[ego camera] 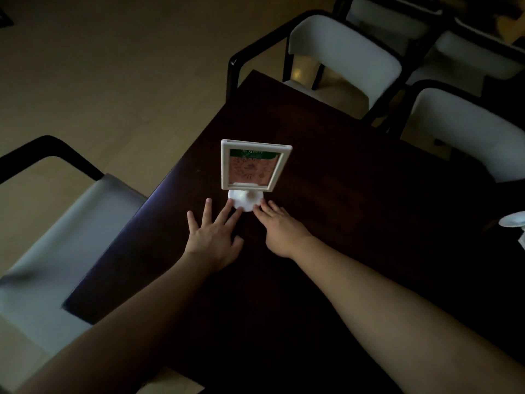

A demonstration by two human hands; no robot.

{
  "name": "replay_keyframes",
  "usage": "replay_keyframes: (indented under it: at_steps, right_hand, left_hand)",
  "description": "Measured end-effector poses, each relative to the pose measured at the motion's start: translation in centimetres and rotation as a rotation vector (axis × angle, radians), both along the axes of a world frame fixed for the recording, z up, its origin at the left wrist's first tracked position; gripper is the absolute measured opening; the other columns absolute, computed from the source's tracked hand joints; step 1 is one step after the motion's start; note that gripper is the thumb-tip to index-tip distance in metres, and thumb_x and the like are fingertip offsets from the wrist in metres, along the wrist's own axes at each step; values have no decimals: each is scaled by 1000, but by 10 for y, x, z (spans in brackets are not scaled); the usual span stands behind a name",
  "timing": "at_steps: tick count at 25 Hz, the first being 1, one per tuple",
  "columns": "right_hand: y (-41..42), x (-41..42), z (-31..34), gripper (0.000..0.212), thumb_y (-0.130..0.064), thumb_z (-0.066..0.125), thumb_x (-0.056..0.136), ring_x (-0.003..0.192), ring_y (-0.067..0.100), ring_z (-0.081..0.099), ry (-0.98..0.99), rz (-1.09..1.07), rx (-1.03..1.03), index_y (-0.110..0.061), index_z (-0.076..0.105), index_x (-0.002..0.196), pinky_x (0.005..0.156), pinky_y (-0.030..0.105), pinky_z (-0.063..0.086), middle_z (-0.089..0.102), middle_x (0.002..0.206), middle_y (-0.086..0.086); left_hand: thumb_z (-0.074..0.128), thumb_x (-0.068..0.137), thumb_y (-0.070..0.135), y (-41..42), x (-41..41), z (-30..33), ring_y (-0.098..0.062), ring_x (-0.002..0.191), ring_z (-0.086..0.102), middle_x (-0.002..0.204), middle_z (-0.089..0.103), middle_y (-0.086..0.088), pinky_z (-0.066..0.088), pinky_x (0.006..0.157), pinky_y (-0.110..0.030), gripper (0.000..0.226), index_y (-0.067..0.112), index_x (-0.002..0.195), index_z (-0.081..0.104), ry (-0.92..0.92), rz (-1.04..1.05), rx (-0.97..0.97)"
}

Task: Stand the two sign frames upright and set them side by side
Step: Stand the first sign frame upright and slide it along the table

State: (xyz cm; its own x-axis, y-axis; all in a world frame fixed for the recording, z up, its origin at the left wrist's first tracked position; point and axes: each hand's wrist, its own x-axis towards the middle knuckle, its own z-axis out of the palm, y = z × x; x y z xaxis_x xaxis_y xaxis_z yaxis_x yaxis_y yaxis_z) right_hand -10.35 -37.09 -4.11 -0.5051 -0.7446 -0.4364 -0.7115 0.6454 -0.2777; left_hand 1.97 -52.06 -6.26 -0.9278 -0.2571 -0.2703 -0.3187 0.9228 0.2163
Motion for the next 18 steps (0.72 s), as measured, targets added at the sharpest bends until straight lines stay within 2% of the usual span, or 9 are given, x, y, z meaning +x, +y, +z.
replay_keyframes:
  at_steps: [9,18]
  right_hand:
    - [-56,-8,1,78,1,41,91,151,23,-5,12,44,2,-18,5,157,121,39,3,-4,166,6]
    - [-67,0,2,82,-1,45,91,151,25,-5,52,60,42,-17,0,157,121,41,4,-6,166,8]
  left_hand:
    - [26,85,56,-52,-4,-2,-34,146,-17,163,-7,11,-3,108,-73,75,38,154,2,2,37,-17]
    - [26,84,57,-63,-2,0,-33,146,-16,163,-8,11,-2,107,-73,76,38,153,1,-16,43,-9]
